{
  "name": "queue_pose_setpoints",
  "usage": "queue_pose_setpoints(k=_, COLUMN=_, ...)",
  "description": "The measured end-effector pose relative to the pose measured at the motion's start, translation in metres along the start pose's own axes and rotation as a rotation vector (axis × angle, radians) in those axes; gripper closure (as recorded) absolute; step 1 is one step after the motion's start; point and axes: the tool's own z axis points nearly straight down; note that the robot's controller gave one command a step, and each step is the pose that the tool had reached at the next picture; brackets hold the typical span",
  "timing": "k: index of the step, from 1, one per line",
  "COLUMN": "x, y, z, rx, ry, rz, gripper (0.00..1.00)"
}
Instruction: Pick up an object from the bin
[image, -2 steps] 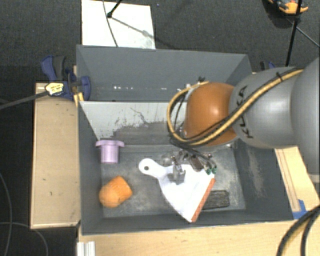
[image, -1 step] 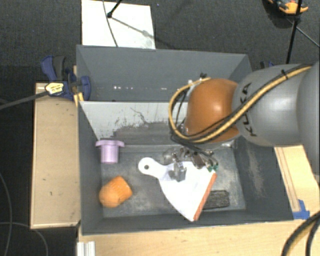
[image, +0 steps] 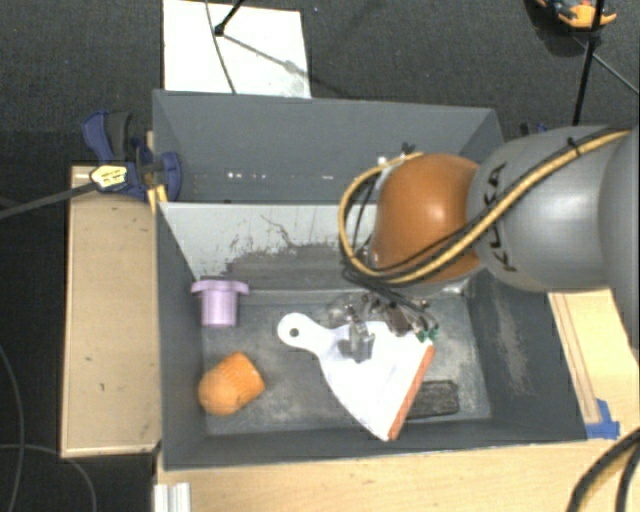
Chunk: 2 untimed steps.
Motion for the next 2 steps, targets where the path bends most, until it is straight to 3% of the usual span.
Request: queue_pose_setpoints(k=2, x=0.0002, y=0.0001, z=-0.0164, rx=-0.001, ry=0.004, rz=0.0, gripper=1.0)
